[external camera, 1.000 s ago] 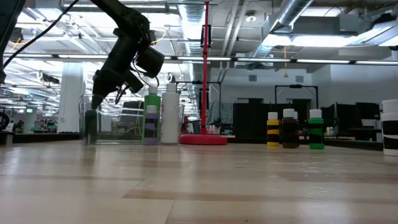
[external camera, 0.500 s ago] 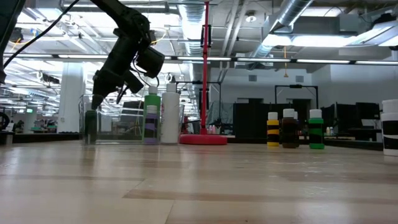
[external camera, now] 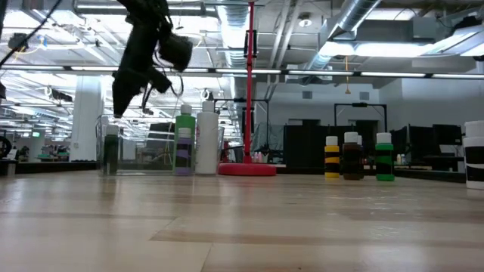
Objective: Pick & Place Paint Supplies
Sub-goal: Adjust the paint bottles on the table
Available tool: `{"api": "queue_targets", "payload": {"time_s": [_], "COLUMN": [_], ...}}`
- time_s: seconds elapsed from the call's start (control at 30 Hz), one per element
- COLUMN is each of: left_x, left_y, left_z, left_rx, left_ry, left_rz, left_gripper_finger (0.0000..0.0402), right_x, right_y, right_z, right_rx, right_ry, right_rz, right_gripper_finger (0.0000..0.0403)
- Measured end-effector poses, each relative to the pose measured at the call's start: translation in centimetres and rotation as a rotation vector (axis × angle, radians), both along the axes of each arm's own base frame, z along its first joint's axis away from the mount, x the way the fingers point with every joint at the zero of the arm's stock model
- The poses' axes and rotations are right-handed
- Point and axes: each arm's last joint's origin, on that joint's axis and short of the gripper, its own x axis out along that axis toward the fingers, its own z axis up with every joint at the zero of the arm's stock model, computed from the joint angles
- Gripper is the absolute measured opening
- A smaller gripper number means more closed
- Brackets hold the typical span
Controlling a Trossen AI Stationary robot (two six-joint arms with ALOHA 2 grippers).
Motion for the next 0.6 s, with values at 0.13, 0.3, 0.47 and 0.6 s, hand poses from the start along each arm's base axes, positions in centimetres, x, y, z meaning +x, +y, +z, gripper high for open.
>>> {"api": "queue_targets", "payload": {"time_s": [0.13, 0.3, 0.47, 0.6], "left_x": [-1.0, -2.1, -2.0, -0.1], "left_y": [-2.1, -5.0, -7.9, -10.6], "left_z": [2.7, 6.0, 9.1, 11.2], "left_rx": [-0.002, 0.021, 0.067, 0.101], "left_ry": [-0.158, -0.392, -0.725, -1.008], "left_rz": [-0.009, -0.099, -0.211, -0.342], "left_gripper_finger": [0.0188, 0.0189, 0.0189, 0.0189], "right_x": [0.0, 0.0, 0.1, 0.1], "right_y": [0.0, -0.2, -0.4, -0.5], "right_z": [0.0, -0.1, -0.1, -0.2], "right_rx": [-0.001, -0.015, -0.022, -0.029], "right_ry": [0.000, 0.013, 0.023, 0.029], "right_rz": [0.000, -0.002, -0.004, -0.005], "right_gripper_finger": [0.0001, 0.0001, 0.0001, 0.0001]}}
